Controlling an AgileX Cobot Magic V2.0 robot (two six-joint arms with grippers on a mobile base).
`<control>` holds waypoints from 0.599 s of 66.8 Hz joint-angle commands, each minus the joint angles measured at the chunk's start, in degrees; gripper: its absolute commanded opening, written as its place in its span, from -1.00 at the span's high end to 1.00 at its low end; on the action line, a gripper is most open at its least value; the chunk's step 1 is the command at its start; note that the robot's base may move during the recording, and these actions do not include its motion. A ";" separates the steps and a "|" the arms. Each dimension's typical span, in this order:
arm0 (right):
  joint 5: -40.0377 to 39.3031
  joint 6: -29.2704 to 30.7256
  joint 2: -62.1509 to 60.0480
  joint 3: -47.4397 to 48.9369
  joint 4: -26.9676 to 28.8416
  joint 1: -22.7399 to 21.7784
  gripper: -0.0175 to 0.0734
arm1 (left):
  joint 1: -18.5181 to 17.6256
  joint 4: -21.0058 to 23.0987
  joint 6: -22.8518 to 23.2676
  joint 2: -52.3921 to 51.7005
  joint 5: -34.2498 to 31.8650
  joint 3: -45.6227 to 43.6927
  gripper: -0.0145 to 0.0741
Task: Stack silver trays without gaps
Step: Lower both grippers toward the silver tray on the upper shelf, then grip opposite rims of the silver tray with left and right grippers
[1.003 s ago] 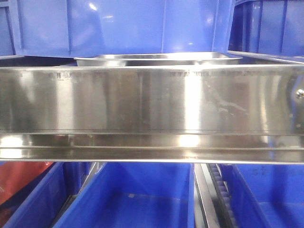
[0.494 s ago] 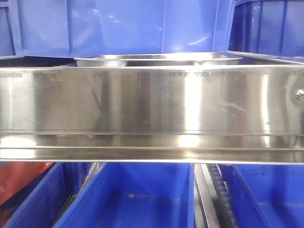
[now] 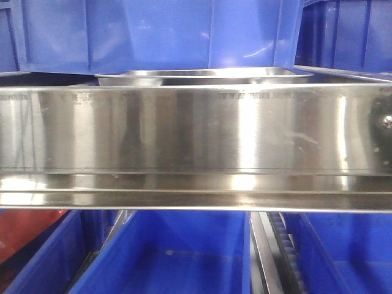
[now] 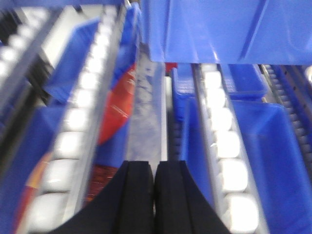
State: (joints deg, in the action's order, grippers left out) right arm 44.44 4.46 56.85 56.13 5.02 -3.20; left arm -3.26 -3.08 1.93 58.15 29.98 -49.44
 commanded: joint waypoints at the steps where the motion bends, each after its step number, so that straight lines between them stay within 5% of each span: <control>1: -2.46 -0.02 2.64 0.56 1.85 -0.06 0.65 | 0.24 4.59 -0.06 2.55 -3.66 -0.76 0.69; 8: -0.69 -0.31 6.47 0.56 6.57 0.06 0.65 | -0.85 9.10 -0.06 5.96 -2.18 -2.86 0.69; 15: -2.19 -4.46 10.33 0.93 5.42 2.49 0.62 | -5.25 8.05 1.67 10.31 -1.60 -6.41 0.71; 27: 1.72 -23.14 16.31 5.94 -11.87 12.73 0.60 | -13.66 -6.23 18.66 17.85 3.67 -14.44 0.71; 35: 6.06 -27.23 21.28 12.17 -13.06 19.85 0.60 | -19.13 -14.41 28.35 22.69 7.66 -20.46 0.71; 40: 10.48 -29.33 26.15 18.34 -13.06 23.49 0.60 | -21.79 -14.73 30.35 25.88 11.97 -25.06 0.71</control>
State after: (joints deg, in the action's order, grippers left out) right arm 51.68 -22.31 79.41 69.32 -6.59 17.38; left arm -22.70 -15.98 28.67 81.80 38.57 -70.76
